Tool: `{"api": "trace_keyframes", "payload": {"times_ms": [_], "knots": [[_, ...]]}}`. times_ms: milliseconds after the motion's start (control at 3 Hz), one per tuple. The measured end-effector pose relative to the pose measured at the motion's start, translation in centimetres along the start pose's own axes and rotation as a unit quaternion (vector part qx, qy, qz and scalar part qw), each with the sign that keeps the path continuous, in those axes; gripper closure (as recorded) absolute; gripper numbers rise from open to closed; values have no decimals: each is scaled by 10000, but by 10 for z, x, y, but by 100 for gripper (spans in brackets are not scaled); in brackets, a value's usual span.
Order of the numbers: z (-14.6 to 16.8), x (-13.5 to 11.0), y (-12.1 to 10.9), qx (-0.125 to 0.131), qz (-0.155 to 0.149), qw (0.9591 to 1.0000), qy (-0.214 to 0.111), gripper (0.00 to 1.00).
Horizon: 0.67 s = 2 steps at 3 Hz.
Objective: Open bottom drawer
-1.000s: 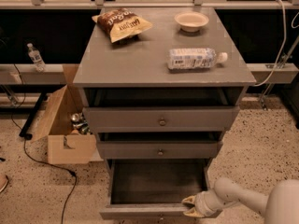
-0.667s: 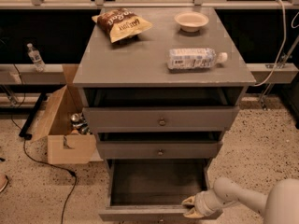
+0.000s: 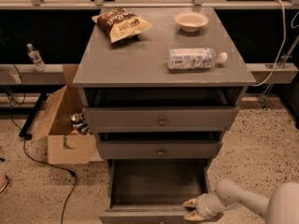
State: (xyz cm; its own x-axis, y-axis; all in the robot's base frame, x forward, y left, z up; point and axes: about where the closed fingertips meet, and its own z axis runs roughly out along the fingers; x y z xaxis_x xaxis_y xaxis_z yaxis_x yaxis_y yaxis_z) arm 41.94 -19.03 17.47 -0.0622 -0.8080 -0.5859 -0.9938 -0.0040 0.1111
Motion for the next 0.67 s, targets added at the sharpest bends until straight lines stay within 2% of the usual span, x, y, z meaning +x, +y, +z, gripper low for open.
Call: {"api": "trace_keyframes", "payload": {"times_ms": [333,667], "knots": [[0,0,0,0,0,10000,0,36],[-16,7,0,17,12,10000,-22,13]]}}
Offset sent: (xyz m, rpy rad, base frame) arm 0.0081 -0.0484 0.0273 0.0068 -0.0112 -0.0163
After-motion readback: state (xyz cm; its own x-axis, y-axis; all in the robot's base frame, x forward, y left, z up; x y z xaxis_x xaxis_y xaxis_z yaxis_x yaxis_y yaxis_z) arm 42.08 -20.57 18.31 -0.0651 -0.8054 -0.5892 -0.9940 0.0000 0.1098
